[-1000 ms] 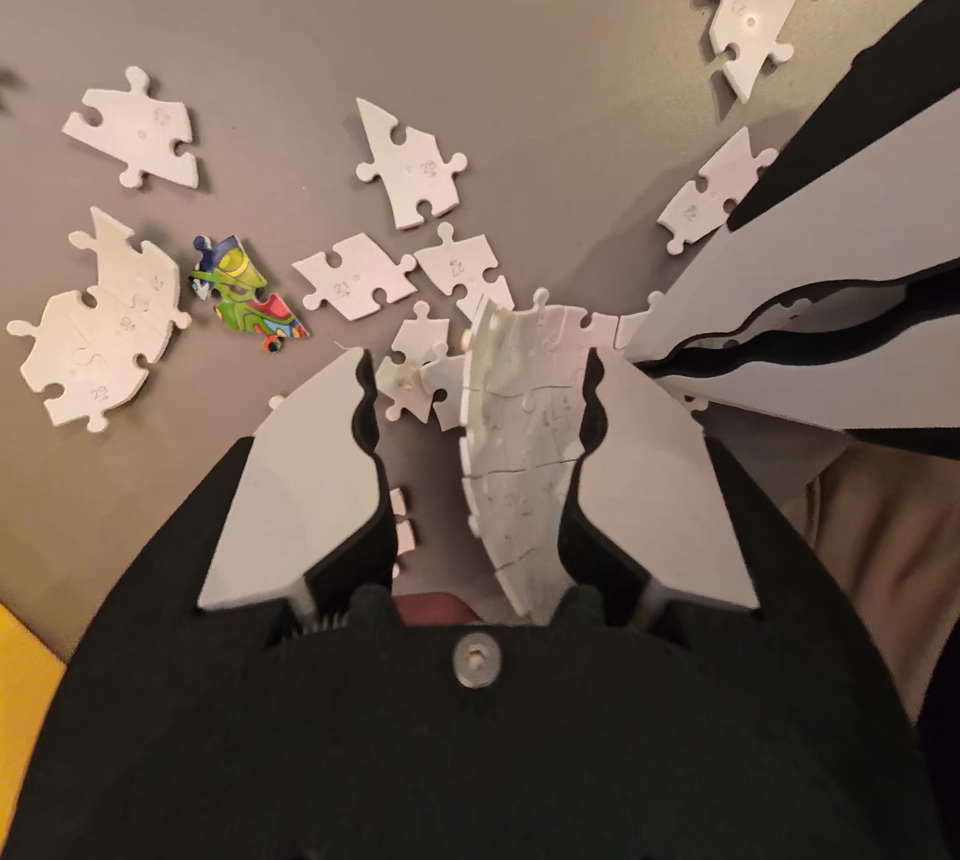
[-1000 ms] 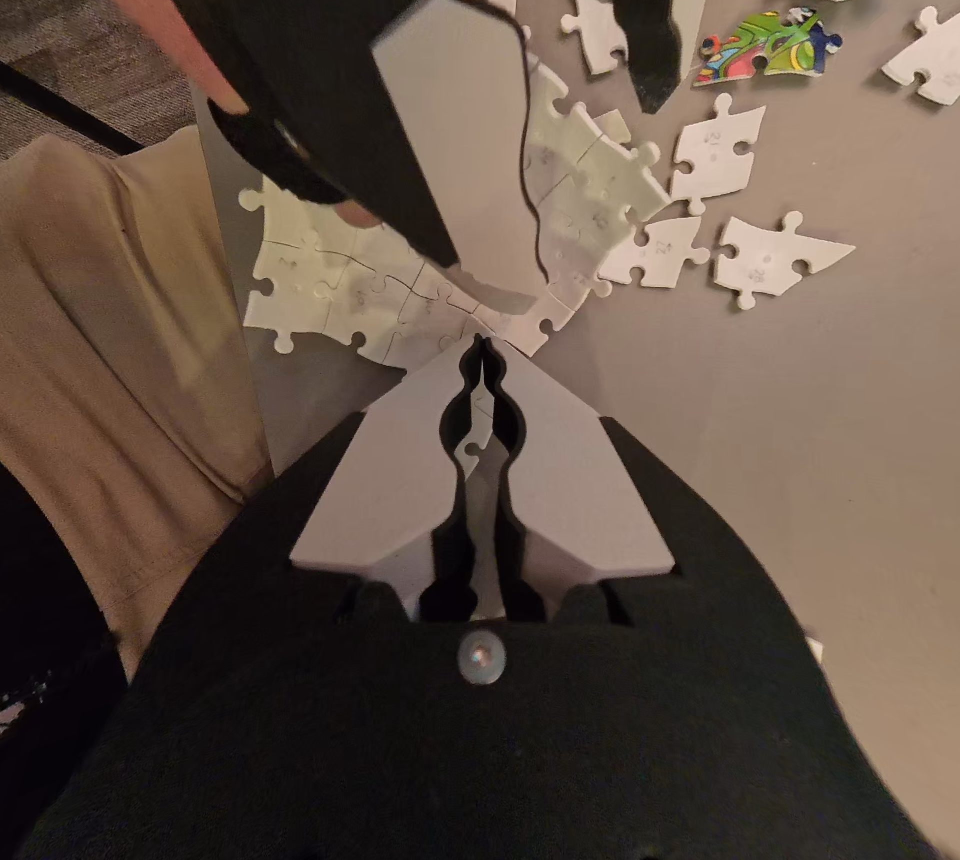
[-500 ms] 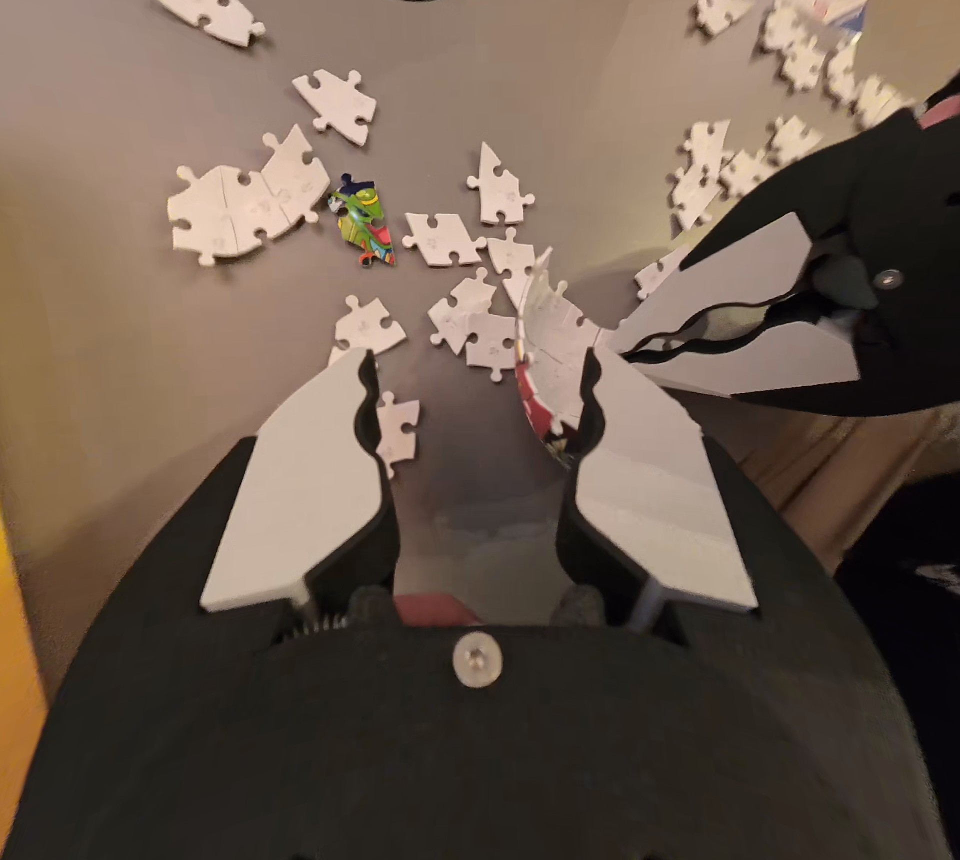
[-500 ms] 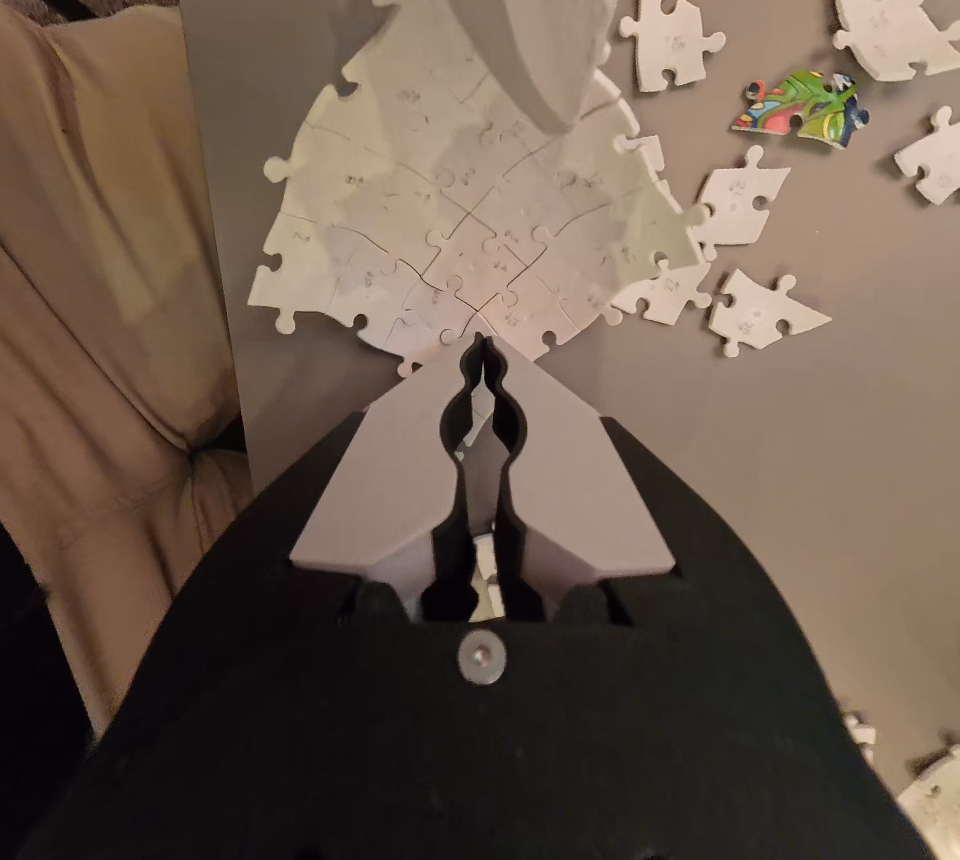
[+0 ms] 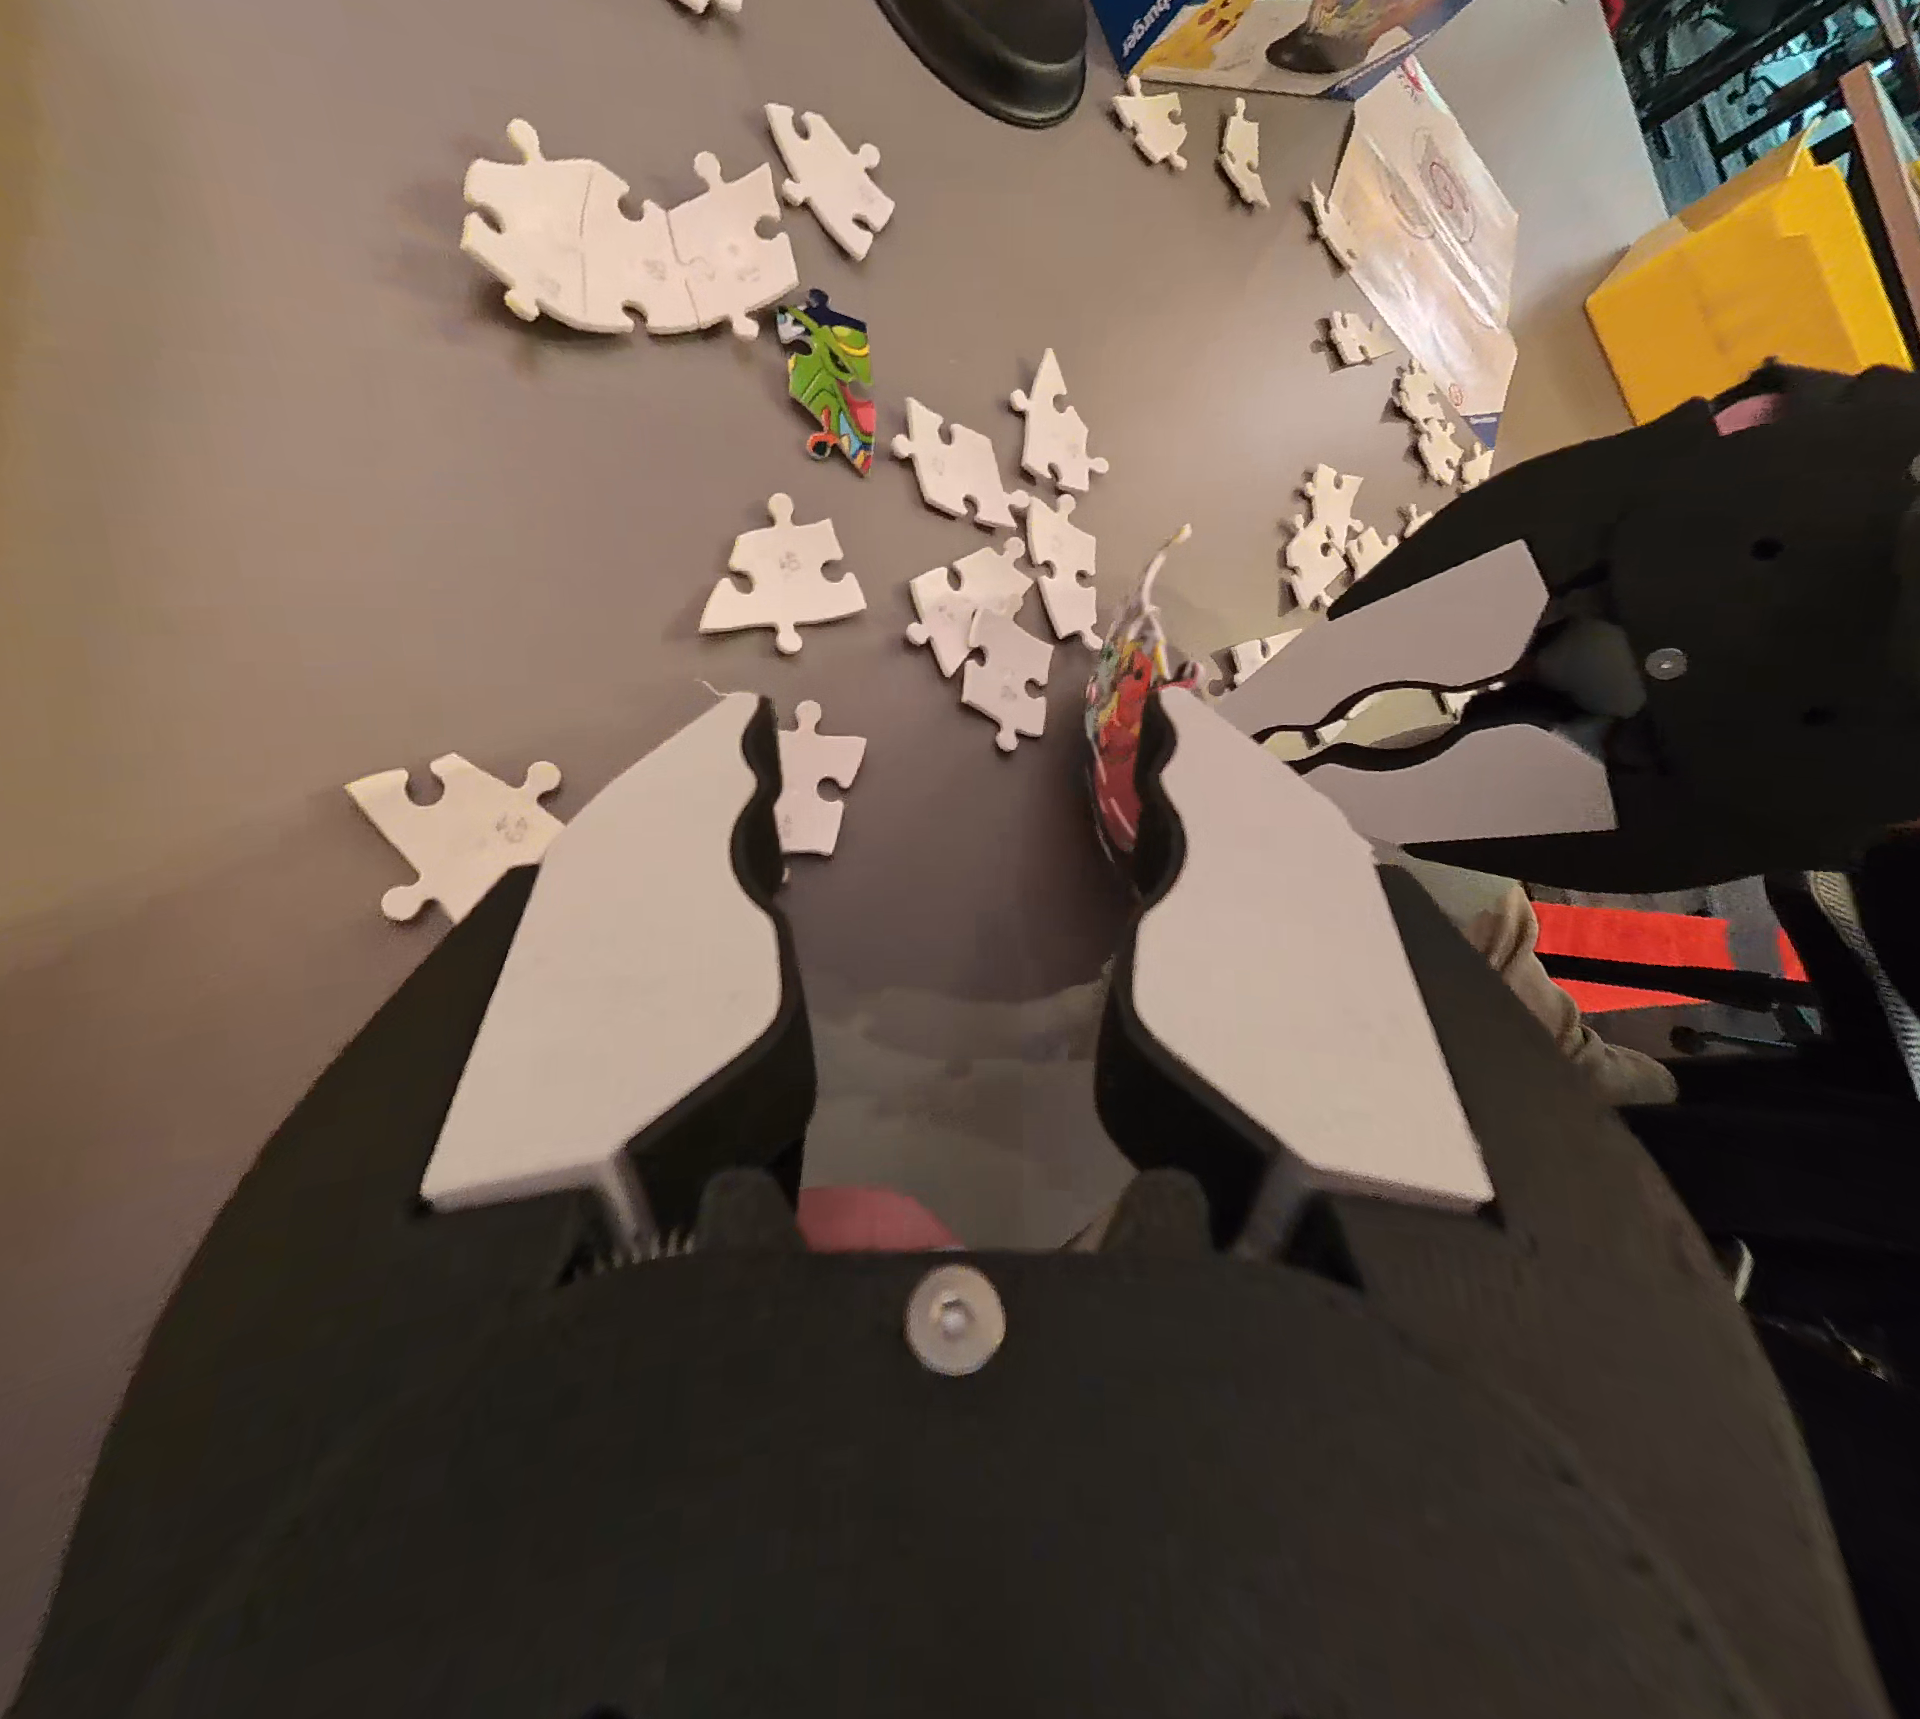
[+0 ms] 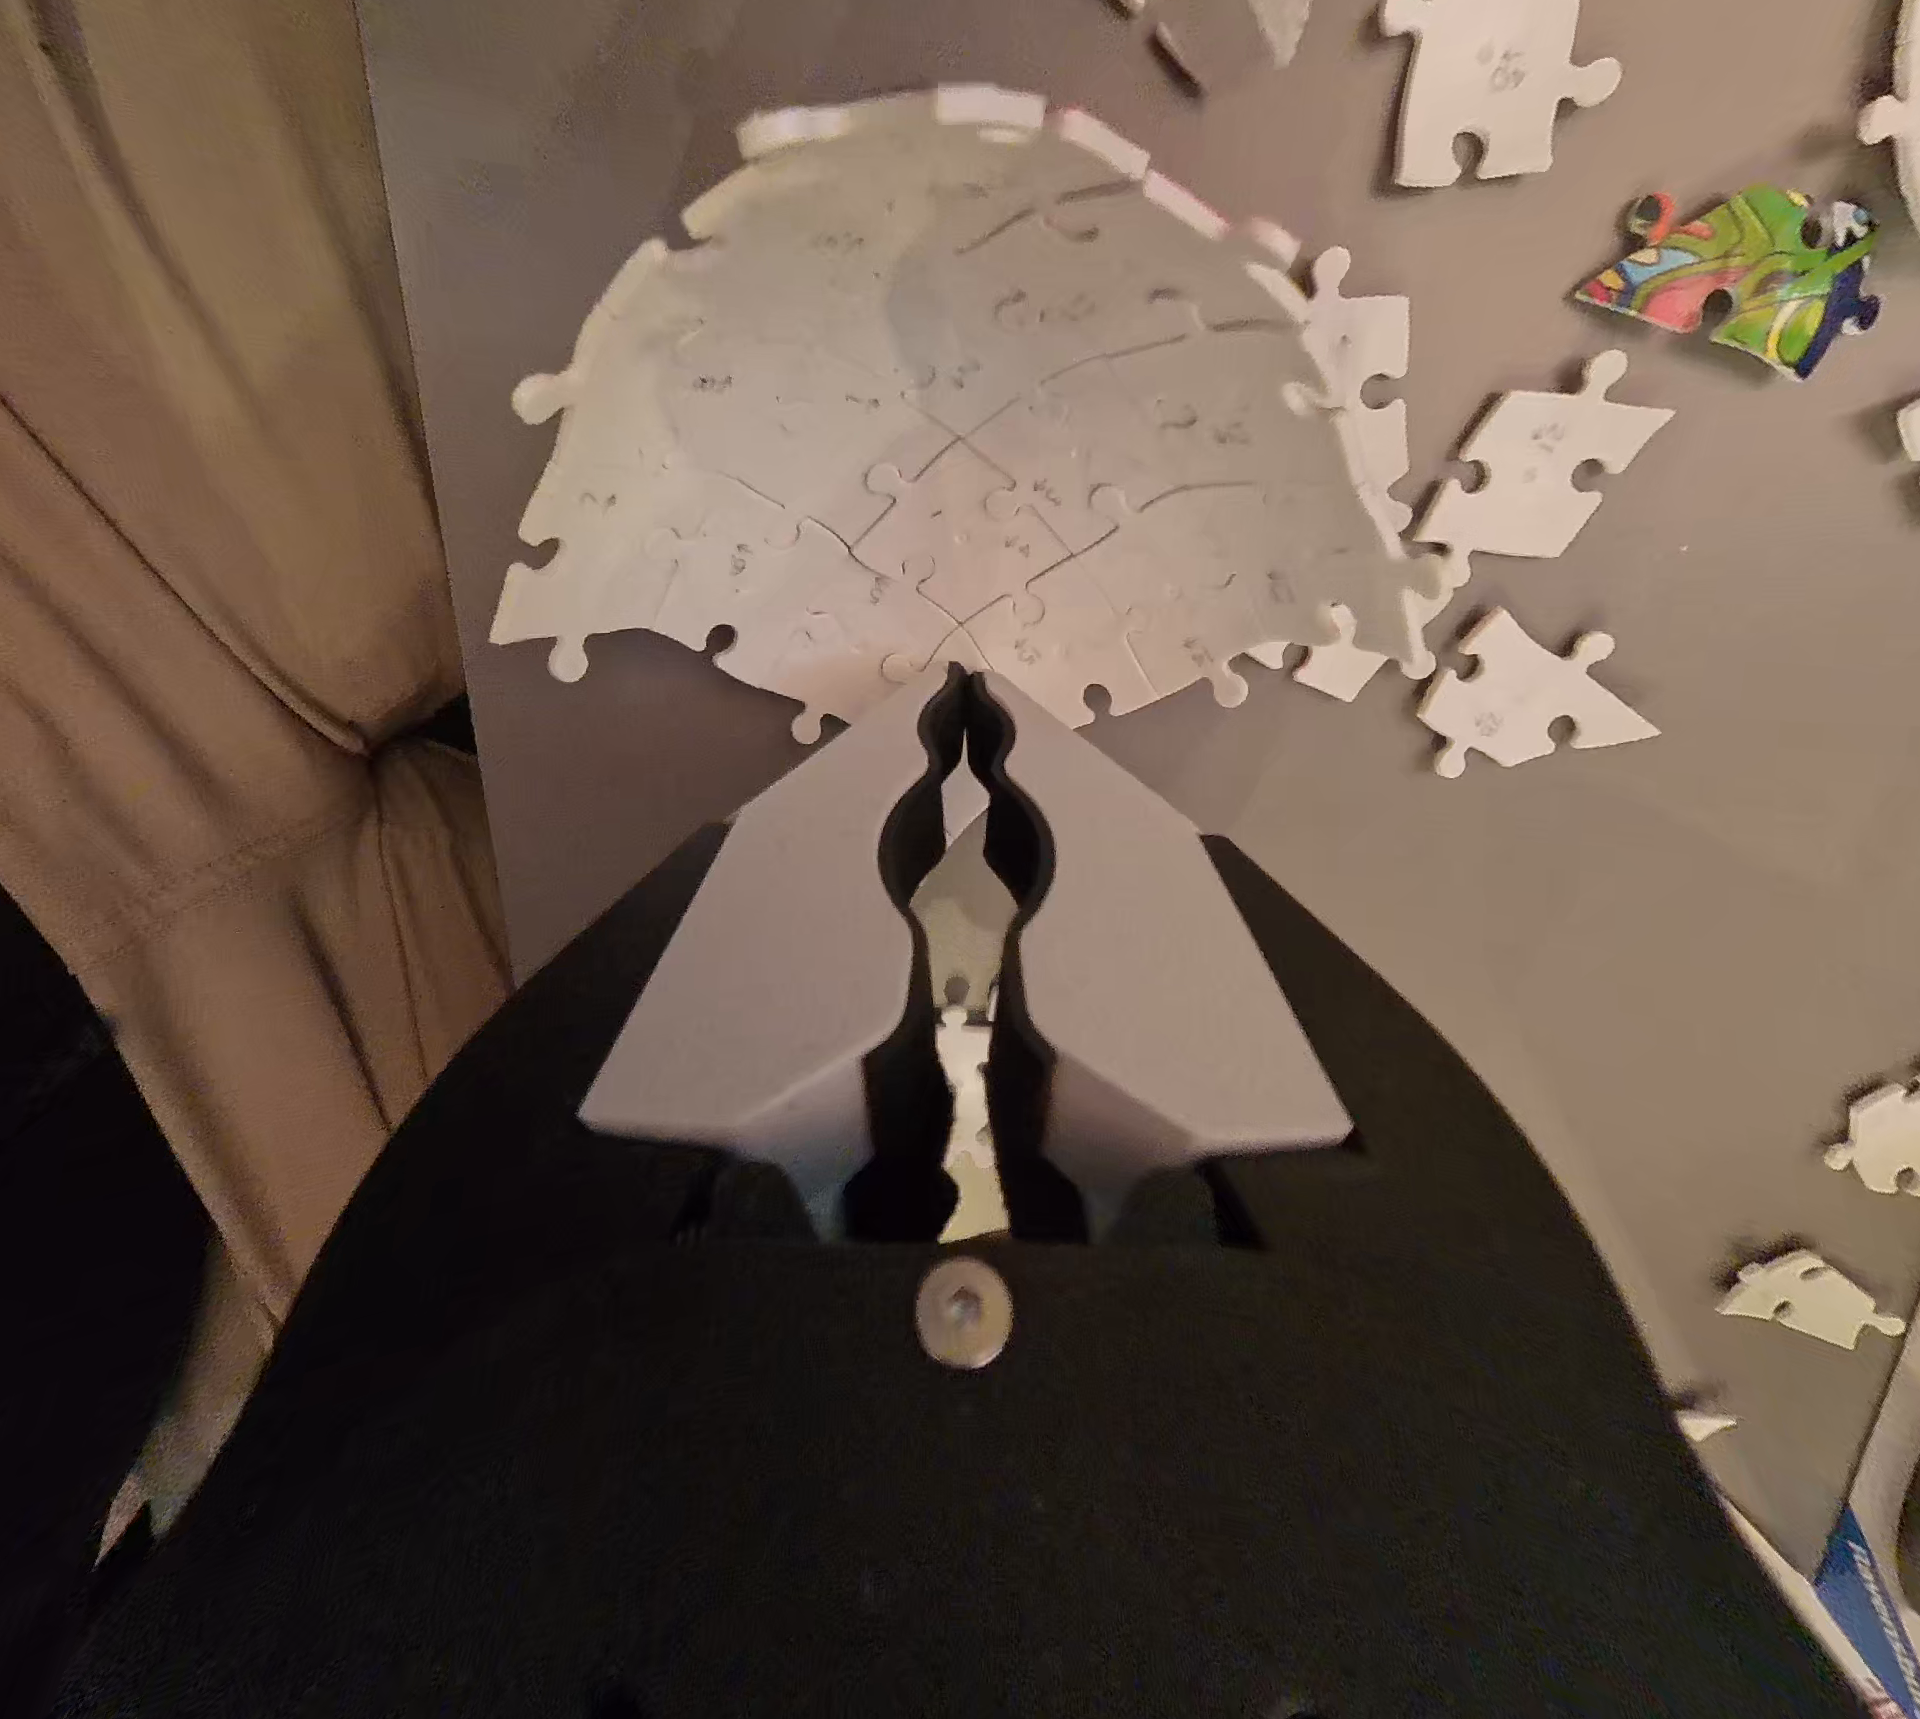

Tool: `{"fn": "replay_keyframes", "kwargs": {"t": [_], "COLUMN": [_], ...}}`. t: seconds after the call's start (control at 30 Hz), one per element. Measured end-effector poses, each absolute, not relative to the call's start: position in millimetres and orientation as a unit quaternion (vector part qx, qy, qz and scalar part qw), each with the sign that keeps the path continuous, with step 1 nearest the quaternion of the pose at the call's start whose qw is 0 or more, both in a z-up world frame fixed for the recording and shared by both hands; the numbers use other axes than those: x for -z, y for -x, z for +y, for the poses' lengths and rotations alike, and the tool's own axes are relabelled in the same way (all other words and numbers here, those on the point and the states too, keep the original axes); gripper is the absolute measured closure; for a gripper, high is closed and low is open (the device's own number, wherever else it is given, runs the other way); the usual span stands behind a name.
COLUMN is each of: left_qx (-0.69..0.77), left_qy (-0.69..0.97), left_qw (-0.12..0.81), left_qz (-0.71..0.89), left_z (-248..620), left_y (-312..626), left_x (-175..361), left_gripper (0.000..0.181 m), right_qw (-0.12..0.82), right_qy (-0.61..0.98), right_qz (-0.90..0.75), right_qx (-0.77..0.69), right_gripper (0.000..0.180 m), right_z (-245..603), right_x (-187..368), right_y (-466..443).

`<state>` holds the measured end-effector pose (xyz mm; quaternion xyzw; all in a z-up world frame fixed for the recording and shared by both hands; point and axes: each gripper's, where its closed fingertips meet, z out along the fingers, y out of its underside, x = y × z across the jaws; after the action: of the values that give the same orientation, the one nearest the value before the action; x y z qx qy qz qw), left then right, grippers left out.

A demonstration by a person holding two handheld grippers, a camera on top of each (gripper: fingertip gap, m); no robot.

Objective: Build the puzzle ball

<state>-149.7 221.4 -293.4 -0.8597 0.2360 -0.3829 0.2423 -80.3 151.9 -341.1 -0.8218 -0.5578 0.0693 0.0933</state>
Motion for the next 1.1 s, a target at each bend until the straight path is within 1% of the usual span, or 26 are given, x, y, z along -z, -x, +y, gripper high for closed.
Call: {"fn": "replay_keyframes", "kwargs": {"t": [0.1, 0.33, 0.43, 0.5, 0.7, 0.97, 1.1], "left_qx": [0.397, 0.427, 0.430, 0.432, 0.424, 0.389, 0.355], "left_qy": [0.854, 0.847, 0.846, 0.845, 0.849, 0.860, 0.860], "left_qw": [0.243, 0.238, 0.235, 0.236, 0.227, 0.218, 0.237], "left_qz": [0.230, 0.210, 0.210, 0.207, 0.218, 0.247, 0.280], "left_z": [220, 217, 216, 216, 212, 204, 206], "left_y": [145, 143, 143, 143, 142, 139, 143], "left_x": [294, 299, 300, 300, 306, 318, 316], "left_gripper": [0.115, 0.116, 0.115, 0.115, 0.114, 0.116, 0.117], "right_qw": [0.096, 0.167, 0.205, 0.217, 0.235, 0.231, 0.235], "right_qy": [0.825, 0.842, 0.849, 0.856, 0.869, 0.886, 0.889], "right_qz": [-0.549, -0.495, -0.454, -0.438, -0.382, -0.333, -0.314], "right_qx": [-0.087, -0.132, -0.179, -0.168, -0.207, -0.226, -0.237], "right_gripper": [0.180, 0.180, 0.180, 0.180, 0.178, 0.169, 0.161], "right_z": [152, 155, 158, 163, 159, 146, 143], "right_x": [341, 338, 317, 309, 293, 305, 309], "right_y": [80, 80, 76, 62, 45, 30, 23]}}
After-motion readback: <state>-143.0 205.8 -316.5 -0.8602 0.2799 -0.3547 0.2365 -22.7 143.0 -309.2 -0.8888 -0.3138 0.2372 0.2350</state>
